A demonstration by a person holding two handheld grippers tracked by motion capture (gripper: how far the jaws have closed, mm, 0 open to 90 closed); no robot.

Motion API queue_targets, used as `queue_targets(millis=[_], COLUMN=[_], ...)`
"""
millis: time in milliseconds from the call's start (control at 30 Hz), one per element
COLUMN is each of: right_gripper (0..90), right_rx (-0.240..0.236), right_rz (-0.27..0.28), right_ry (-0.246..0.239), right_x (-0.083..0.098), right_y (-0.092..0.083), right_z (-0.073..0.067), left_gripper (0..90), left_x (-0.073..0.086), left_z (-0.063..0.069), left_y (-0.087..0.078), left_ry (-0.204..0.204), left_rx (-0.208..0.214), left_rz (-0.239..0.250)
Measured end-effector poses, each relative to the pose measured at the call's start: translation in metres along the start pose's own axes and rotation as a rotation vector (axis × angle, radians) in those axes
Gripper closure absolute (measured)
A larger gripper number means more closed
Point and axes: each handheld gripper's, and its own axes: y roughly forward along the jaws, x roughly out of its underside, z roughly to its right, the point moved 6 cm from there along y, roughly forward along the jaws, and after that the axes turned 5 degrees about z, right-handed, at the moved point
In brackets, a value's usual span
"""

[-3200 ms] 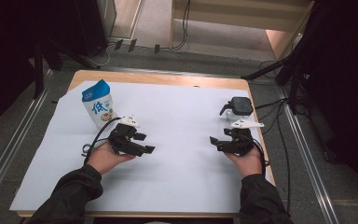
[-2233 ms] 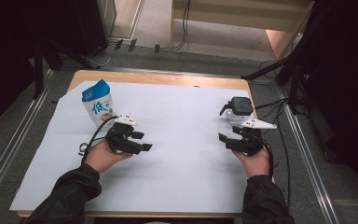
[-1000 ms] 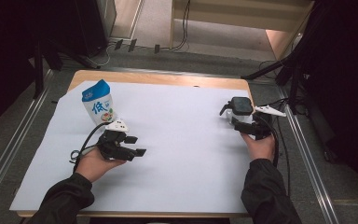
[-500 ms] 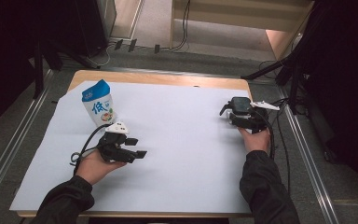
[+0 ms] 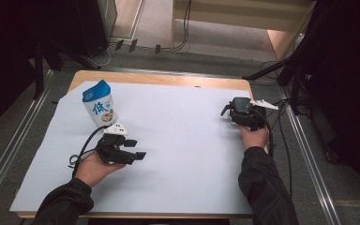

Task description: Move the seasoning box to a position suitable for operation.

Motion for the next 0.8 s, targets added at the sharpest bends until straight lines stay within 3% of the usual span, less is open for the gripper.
queue_targets(millis=[500,800], right_gripper=[15.5,16.1], right_rx=[0.038,0.019], right_rz=[-0.001,0.006], right_ry=[-0.037,-0.072], right_x=[-0.002,-0.006], right_y=[-0.005,-0.010], right_z=[0.000,-0.010], left_gripper=[37.6,37.8], left_x=[-0.001,-0.004], left_z=[-0.002,-0.003], left_y=[0.002,0.004], left_ry=[-0.001,-0.011], left_rx=[0.001,0.009], left_rz=[-0.006,-0.003])
